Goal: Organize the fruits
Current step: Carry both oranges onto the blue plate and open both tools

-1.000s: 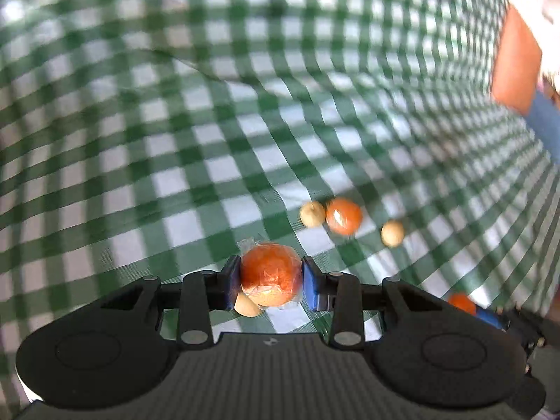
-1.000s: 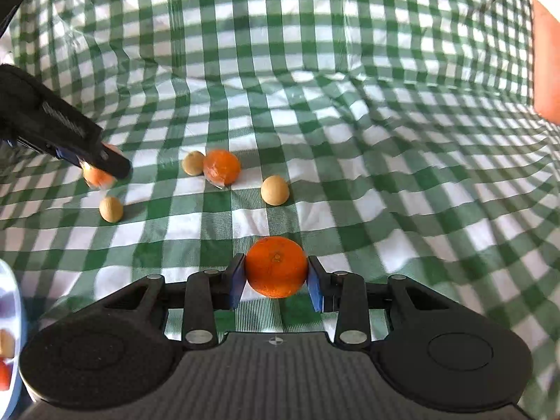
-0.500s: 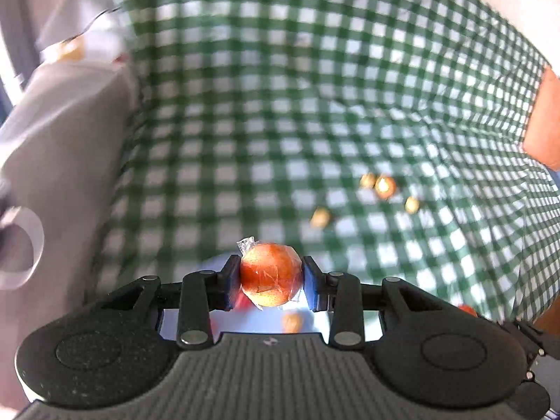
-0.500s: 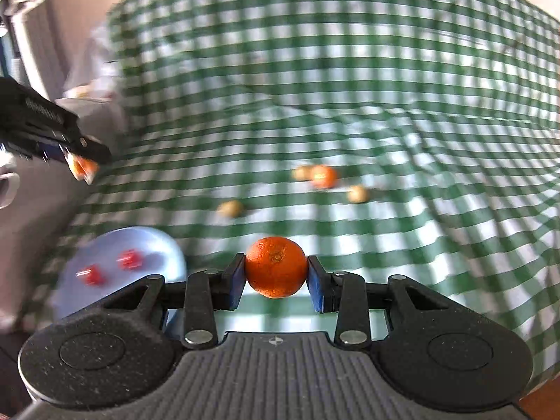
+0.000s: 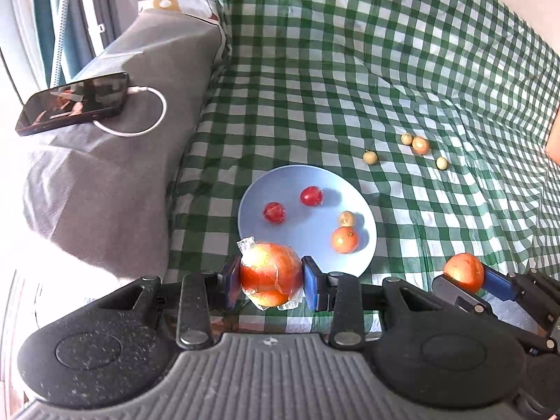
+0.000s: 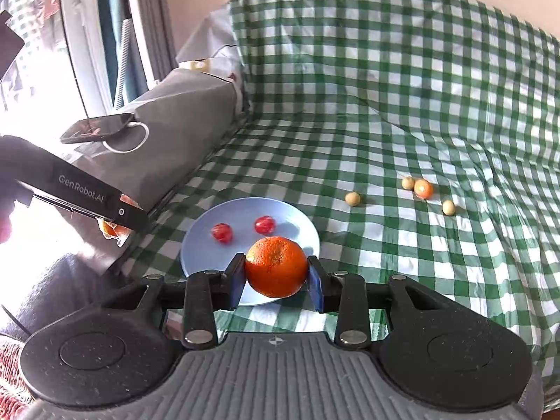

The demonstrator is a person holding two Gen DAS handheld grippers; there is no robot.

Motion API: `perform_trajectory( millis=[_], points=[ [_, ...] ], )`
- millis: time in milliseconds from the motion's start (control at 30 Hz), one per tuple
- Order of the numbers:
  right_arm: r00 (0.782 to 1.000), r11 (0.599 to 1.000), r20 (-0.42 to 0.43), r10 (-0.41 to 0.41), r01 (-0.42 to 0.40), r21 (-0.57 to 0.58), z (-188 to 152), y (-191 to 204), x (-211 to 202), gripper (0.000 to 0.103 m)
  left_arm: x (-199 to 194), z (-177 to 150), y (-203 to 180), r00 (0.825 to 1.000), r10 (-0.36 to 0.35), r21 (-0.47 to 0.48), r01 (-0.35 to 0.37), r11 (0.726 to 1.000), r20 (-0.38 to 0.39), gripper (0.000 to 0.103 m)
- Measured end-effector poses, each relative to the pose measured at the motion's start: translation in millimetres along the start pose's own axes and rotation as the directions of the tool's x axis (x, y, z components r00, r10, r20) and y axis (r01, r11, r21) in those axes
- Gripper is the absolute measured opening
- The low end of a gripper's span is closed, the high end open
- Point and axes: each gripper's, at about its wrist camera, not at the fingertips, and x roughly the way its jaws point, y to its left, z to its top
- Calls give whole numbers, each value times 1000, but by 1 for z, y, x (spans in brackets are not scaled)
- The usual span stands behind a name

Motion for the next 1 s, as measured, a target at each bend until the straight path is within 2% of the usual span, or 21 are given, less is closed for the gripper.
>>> perform_trajectory(
  millis=[367, 633, 1000],
  points=[
    [1000, 998, 24, -19, 21, -54, -1, 22, -16, 38, -13, -11, 4, 999, -18, 2, 18, 1000, 32, 41],
    [1000, 997, 17, -13, 15, -80, 0, 21, -15, 38, -11, -11, 2, 999, -43, 16, 42, 999, 25, 41],
    [1000, 998, -3, -13, 13, -57, -1, 14, -5, 38, 1, -10, -10, 999, -46, 41, 47, 998, -6, 41]
  ],
)
